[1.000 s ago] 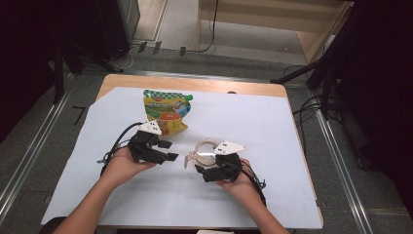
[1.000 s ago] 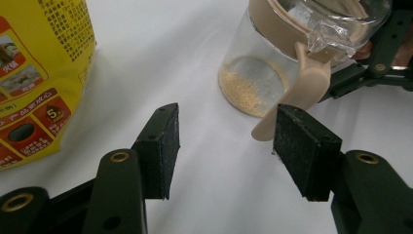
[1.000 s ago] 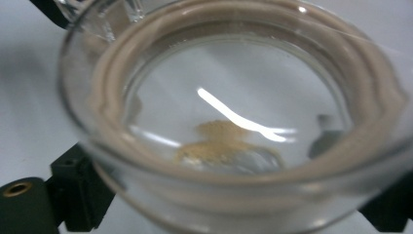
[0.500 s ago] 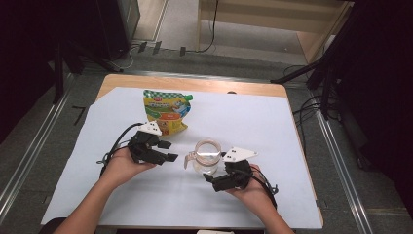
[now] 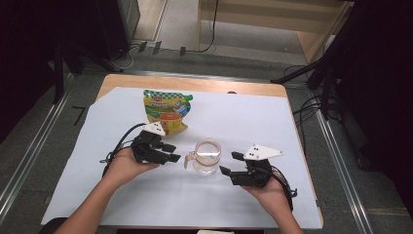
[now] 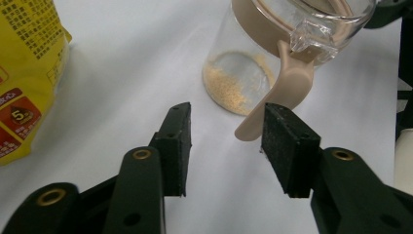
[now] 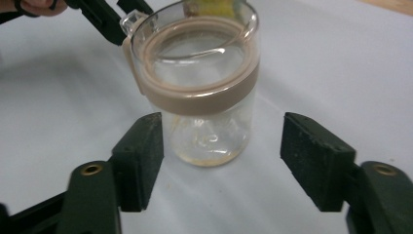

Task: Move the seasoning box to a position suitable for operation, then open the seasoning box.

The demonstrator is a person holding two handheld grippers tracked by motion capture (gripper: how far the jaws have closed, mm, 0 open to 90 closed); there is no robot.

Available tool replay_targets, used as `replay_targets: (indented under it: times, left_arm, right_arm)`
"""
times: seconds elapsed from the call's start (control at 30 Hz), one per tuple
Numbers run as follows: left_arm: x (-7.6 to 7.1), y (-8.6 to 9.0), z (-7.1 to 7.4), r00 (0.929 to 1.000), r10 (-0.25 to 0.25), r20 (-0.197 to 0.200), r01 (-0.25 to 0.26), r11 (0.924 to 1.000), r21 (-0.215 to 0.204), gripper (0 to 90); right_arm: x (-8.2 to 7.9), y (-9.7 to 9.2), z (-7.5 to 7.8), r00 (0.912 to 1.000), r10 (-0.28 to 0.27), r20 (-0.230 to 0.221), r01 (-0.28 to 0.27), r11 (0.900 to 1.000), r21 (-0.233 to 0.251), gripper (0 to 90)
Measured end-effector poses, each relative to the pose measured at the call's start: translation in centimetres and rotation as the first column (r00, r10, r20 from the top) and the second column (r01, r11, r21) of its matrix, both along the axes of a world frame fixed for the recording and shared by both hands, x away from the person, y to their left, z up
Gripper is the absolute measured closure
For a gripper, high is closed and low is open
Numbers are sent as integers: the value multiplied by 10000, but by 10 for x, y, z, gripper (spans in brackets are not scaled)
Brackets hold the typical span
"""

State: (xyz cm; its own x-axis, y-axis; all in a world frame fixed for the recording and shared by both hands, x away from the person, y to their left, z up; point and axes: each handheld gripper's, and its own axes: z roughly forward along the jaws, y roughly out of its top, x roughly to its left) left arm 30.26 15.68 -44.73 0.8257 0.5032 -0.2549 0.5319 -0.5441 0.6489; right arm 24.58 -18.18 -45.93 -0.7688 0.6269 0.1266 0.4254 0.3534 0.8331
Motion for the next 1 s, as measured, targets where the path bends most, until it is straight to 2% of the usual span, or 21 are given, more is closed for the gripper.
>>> replay_targets:
  times: [0.1, 0.27, 0.4, 0.47, 0.57, 0.67, 0.77, 1.0]
  left_arm:
    - [-2, -5, 3, 9997, -91, 248, 95, 9998, -151, 659]
    - [-2, -10, 3, 9994, -319, 114, 321, 9993, -175, 759]
    - [-1, -15, 0, 9984, -570, -67, 569, 9983, -161, 832]
    - [-1, -16, 0, 9980, -635, -50, 634, 9979, -153, 859]
    - [-2, -18, 0, 9969, -782, 9, 782, 9969, -114, 900]
    - [-1, -19, 0, 9967, -809, 38, 809, 9967, -112, 900]
    - [-1, -19, 0, 9971, -758, 3, 758, 9971, 3, 900]
    - [-1, -22, -2, 9971, -738, 173, 735, 9971, 173, 900]
  right_arm:
    - [0, 0, 3, 9999, -102, 36, 101, 9998, 147, 475]
    - [1, 0, 4, 9998, -135, -129, 139, 9995, 276, 545]
    - [1, -2, 4, 9996, -141, -256, 149, 9994, 314, 664]
    - [1, -2, 5, 9993, -205, -320, 213, 9994, 272, 685]
    - [1, -2, 6, 9989, -261, -395, 274, 9991, 322, 833]
    - [1, -3, 6, 9984, -331, -464, 350, 9985, 416, 896]
    - [0, -2, 6, 9989, -306, -356, 322, 9985, 435, 900]
    - [-2, 9, 2, 9983, 52, -573, -38, 9997, 251, 900]
